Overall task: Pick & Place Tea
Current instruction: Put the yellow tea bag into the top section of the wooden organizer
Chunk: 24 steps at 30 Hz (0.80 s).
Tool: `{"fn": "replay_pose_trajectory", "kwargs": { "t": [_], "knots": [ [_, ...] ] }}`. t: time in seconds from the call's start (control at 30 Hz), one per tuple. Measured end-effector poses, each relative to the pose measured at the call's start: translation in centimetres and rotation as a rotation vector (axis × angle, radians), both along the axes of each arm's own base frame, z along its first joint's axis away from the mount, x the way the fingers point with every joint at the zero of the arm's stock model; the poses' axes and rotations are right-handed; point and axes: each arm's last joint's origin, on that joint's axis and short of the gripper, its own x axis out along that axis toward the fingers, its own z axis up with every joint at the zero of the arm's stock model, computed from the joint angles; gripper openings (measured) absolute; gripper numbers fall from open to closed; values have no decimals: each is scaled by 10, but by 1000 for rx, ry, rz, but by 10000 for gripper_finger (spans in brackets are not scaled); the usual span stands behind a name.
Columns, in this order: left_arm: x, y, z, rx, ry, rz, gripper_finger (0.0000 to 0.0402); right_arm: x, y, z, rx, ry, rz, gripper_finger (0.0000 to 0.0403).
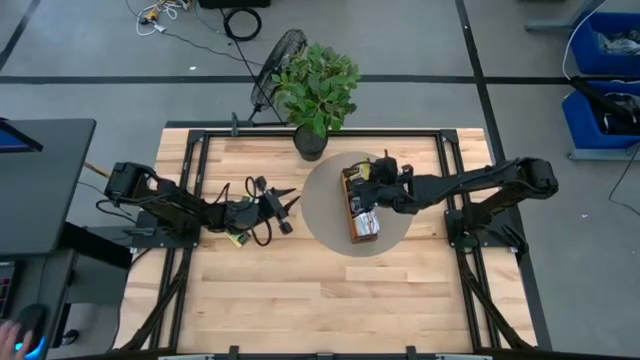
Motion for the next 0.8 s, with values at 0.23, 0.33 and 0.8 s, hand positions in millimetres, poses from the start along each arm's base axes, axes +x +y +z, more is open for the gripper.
{"fn": "replay_pose_trajectory", "kwargs": {
  "t": [0.23, 0.33, 0.8],
  "knots": [
    [0, 0, 0, 16, 8, -3, 117, -3, 3, -27, 5, -159, -4, 0],
    [0, 0, 0, 16, 8, -3, 117, -6, 2, -35, 3, -176, -7, 0],
    [0, 0, 1, 15, -1, -2, 117, -1, 0, -62, 10, -125, -25, 0]
  ]
}}
